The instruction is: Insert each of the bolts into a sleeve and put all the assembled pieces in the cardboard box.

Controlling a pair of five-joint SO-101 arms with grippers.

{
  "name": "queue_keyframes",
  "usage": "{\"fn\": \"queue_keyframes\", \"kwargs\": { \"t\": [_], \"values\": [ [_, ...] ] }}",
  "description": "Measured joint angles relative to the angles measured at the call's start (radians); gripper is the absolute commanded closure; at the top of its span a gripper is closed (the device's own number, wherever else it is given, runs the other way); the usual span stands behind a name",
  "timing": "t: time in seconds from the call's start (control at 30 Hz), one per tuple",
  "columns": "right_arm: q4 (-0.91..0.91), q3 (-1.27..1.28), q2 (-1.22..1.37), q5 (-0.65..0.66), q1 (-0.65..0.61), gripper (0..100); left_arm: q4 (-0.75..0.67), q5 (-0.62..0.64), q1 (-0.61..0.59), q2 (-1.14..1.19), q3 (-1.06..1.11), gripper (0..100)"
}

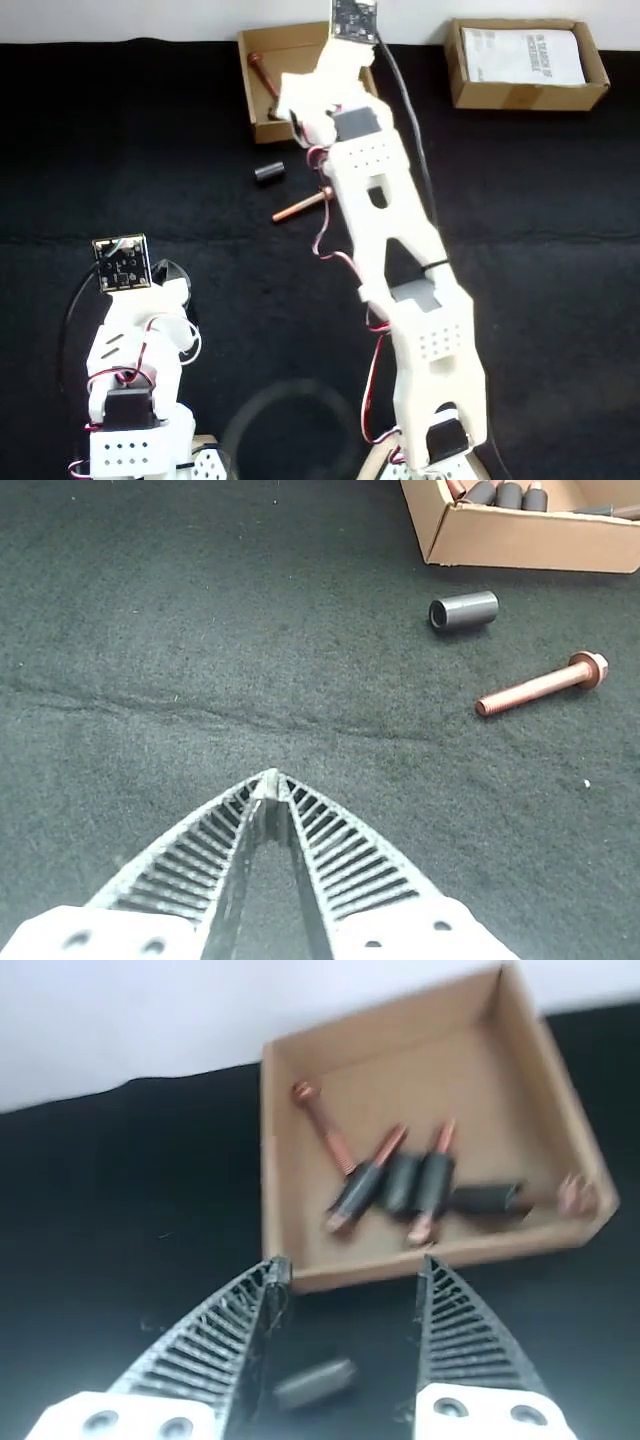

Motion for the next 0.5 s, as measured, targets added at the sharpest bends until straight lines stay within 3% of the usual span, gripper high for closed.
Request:
{"fn": "queue_keyframes", "kwargs": {
  "t": [0.3, 0.5],
  "values": [
    [0.187, -0.018, -0.002, -0.442, -0.018, 81.7, 0.0, 0.0, 0.0, 0.0, 0.0, 97],
    [0.269, 0.081, -0.002, -0.565, -0.031, 81.7, 0.0, 0.0, 0.0, 0.0, 0.0, 97]
  ]
}}
